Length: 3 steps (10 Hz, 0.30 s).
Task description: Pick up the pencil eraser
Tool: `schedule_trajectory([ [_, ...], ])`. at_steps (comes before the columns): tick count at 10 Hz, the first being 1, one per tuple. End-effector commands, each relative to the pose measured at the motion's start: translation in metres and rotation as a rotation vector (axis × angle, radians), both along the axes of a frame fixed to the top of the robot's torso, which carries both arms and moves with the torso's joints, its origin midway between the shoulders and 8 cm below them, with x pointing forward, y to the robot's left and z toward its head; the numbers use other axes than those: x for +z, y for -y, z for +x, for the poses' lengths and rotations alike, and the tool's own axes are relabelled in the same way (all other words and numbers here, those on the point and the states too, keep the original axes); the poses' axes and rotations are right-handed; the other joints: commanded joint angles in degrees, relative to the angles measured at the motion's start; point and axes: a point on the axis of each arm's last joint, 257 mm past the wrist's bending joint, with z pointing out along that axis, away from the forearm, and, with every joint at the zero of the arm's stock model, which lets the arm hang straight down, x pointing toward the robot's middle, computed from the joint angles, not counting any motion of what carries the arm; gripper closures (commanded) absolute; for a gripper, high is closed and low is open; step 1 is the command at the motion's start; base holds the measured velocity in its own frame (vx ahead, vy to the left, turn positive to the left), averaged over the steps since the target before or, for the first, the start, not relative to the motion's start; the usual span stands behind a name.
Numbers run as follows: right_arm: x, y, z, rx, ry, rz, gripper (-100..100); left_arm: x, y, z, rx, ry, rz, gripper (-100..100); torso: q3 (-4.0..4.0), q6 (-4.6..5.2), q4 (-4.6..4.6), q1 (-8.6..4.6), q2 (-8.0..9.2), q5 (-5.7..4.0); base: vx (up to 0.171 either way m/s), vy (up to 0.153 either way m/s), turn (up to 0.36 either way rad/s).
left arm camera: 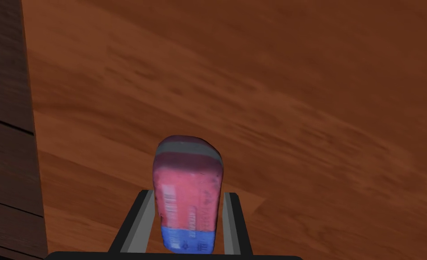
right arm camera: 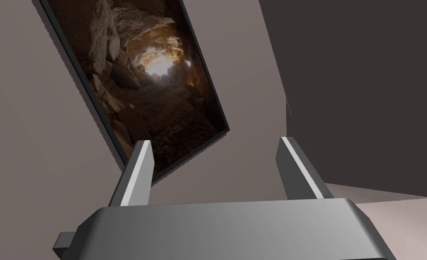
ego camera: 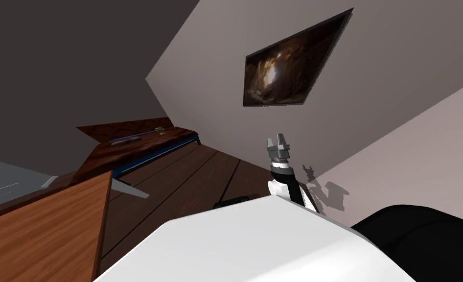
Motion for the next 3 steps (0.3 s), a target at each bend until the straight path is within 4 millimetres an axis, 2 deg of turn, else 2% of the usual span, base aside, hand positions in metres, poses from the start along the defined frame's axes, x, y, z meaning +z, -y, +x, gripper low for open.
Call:
schedule_trajectory([
  [1,0.0,0.0,0.0,0.0,0.0,0.0,0,0.0035,-0.0012,0.0022,-0.051,0.003,0.004,100,0.0,0.0,0.0,0.0,0.0,0.0,0.115,0.021,0.205],
  [2,0.0,0.0,0.0,0.0,0.0,0.0,0,0.0019,-0.0012,0.0016,-0.026,0.003,0.002,100,0.04,-0.05,0.0,-0.02,0.07,-0.01,0.057,0.006,0.055],
  [3,0.0,0.0,0.0,0.0,0.0,0.0,0,0.0022,-0.0006,0.0017,-0.033,0.003,0.002,0,0.14,0.03,0.05,-0.06,0.26,-0.03,0.01,0.0,-0.011],
])
